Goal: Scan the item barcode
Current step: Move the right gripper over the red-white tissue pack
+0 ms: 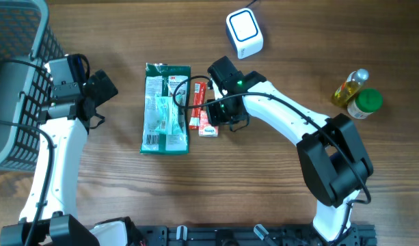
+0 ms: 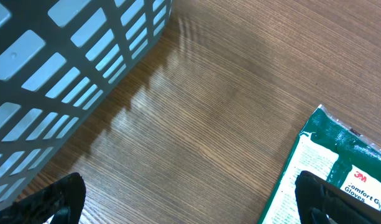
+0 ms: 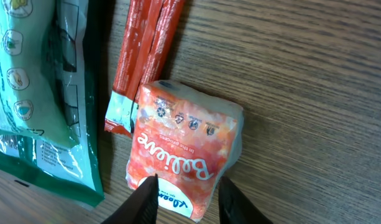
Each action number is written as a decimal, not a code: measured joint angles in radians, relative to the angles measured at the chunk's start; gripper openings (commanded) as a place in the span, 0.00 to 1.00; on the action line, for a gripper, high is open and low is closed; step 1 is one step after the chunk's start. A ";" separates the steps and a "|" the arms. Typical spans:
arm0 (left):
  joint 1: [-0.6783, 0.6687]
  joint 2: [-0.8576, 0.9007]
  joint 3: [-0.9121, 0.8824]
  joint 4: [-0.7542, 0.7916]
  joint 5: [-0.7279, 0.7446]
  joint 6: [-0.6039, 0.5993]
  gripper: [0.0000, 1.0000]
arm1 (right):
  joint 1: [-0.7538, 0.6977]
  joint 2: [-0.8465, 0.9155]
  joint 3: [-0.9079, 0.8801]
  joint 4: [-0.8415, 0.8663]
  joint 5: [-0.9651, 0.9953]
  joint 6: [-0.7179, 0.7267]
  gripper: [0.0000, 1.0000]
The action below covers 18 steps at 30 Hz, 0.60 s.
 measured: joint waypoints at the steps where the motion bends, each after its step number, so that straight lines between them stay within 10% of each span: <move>1: 0.000 0.000 0.000 0.000 0.000 0.000 1.00 | 0.000 0.000 0.000 0.000 0.000 0.008 0.31; 18: 0.000 0.000 0.000 0.000 0.000 0.000 1.00 | 0.000 0.001 -0.018 0.033 0.026 0.058 0.29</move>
